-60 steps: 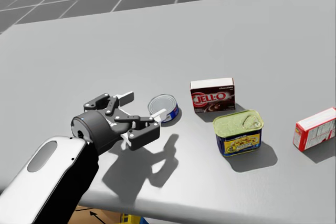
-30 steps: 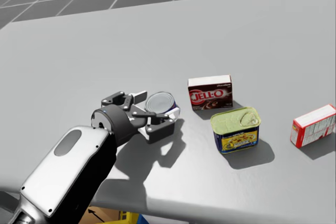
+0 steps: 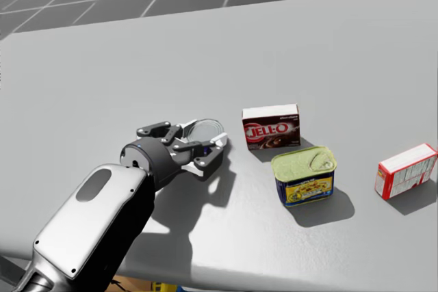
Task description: Grasp the tuna can and hold it up.
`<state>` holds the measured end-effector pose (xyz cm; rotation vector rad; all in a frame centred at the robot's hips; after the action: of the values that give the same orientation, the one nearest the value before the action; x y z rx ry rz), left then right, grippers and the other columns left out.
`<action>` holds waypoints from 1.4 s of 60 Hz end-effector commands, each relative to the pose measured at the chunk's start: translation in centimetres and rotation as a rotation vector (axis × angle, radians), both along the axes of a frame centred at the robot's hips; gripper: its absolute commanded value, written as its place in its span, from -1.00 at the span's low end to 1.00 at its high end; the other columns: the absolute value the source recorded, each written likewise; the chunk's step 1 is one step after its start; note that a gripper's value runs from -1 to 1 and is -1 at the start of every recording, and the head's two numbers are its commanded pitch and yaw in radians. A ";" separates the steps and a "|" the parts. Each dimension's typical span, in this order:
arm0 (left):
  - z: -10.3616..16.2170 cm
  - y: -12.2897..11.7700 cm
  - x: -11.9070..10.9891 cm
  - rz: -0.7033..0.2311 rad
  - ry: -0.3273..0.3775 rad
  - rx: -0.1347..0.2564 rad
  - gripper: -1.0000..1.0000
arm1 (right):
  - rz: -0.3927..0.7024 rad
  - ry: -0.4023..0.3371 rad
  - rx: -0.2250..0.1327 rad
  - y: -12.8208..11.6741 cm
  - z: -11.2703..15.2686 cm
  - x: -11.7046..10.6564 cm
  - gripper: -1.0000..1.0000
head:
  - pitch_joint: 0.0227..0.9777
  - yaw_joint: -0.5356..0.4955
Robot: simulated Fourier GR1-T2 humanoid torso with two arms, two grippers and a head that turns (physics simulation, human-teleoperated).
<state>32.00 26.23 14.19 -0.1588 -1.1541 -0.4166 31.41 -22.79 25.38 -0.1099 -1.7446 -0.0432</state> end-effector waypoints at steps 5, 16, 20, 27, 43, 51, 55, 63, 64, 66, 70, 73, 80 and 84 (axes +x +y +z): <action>-1.1 0.1 -0.5 -0.068 0.044 0.005 0.91 | -0.002 -0.002 -0.001 0.0 0.0 0.0 -1.00 | 0.43 0.66; -1.2 0.0 -0.5 -0.072 0.047 0.013 0.90 | -0.004 -0.002 0.003 -0.1 0.1 0.0 -1.00 | 0.12 0.70; -1.2 0.0 -0.6 -0.070 0.044 0.016 0.91 | -0.003 -0.003 0.004 -0.1 0.1 -0.1 -1.00 | 0.06 0.70; -1.2 0.0 -0.6 -0.070 0.044 0.016 0.90 | -0.003 -0.003 0.005 -0.1 0.1 -0.1 -1.00 | -0.02 0.72; 0.5 -0.4 -0.9 -0.057 -0.002 0.017 0.93 | -0.004 -0.003 0.007 -0.2 0.1 -0.1 -1.00 | -0.05 0.74; 2.9 -0.7 -1.4 -0.062 -0.043 0.021 0.95 | -0.004 -0.003 0.011 -0.2 0.1 -0.1 -1.00 | -0.05 0.73; 4.3 -0.8 -1.6 -0.067 -0.073 0.033 0.94 | -0.005 -0.003 0.011 -0.3 0.1 -0.1 -1.00 | -0.06 0.73; 6.4 -0.9 -1.8 -0.075 -0.118 0.058 0.95 | -0.006 -0.003 0.012 -0.3 0.1 0.0 -1.00 | -0.06 0.73; 6.6 -0.9 -1.8 -0.075 -0.122 0.060 0.94 | -0.006 -0.004 0.012 -0.4 0.1 0.0 -1.00 | -0.06 0.73; 7.4 -0.8 -1.8 -0.071 -0.141 0.073 0.96 | -0.005 -0.004 0.012 -0.4 0.1 0.0 -1.00 | -0.07 0.72; 8.8 -0.7 -1.8 -0.071 -0.172 0.087 0.94 | -0.004 -0.003 0.012 -0.4 0.1 0.0 -1.00 | -0.08 0.72; 9.9 -0.7 -1.7 -0.066 -0.200 0.099 0.93 | -0.003 -0.002 0.011 -0.3 0.1 0.0 -1.00 | -0.09 0.72; 13.2 -0.6 -1.5 -0.066 -0.273 0.113 0.96 | -0.004 -0.001 0.011 -0.4 0.1 0.1 -1.00 | -0.10 0.71; 14.6 -0.7 -1.5 -0.065 -0.301 0.120 0.96 | -0.006 -0.001 0.012 -0.4 0.1 0.0 -1.00 | -0.10 0.71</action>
<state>30.01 26.76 24.62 0.0209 -1.3462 -0.4601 31.44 -23.14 25.48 -0.1055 -1.7460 -0.0560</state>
